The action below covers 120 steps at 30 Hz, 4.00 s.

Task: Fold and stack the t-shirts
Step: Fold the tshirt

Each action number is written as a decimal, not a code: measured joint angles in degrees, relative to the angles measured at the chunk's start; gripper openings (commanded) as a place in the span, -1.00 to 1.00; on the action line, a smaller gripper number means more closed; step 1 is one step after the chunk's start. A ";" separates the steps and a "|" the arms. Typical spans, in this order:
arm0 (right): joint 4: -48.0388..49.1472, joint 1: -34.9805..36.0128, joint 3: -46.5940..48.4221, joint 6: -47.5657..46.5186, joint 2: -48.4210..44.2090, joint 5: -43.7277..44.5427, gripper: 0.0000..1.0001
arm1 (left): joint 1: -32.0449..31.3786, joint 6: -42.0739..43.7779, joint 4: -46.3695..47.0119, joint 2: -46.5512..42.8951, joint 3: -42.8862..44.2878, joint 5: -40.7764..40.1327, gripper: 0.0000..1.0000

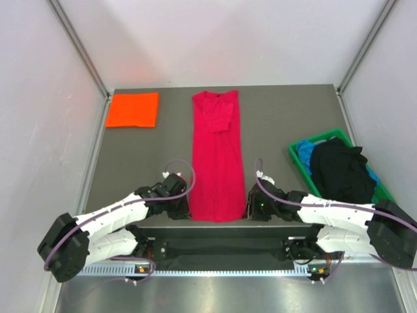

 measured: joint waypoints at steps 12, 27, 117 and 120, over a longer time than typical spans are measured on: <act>-3.93 0.66 0.96 0.90 -3.23 1.68 -0.21 | 0.00 0.02 -0.02 0.00 0.00 0.00 -0.49; -2.58 0.90 3.28 1.05 1.01 2.29 -0.29 | 0.00 0.02 0.46 0.98 -0.02 1.33 -0.52; -14.53 -26.47 64.76 -41.57 45.22 -3.74 -1.00 | 27.10 15.02 -1.55 52.04 60.59 10.05 -1.00; -14.88 -27.43 66.97 -42.18 47.28 -4.35 -1.00 | 27.61 14.99 -1.60 53.68 62.31 10.27 -1.00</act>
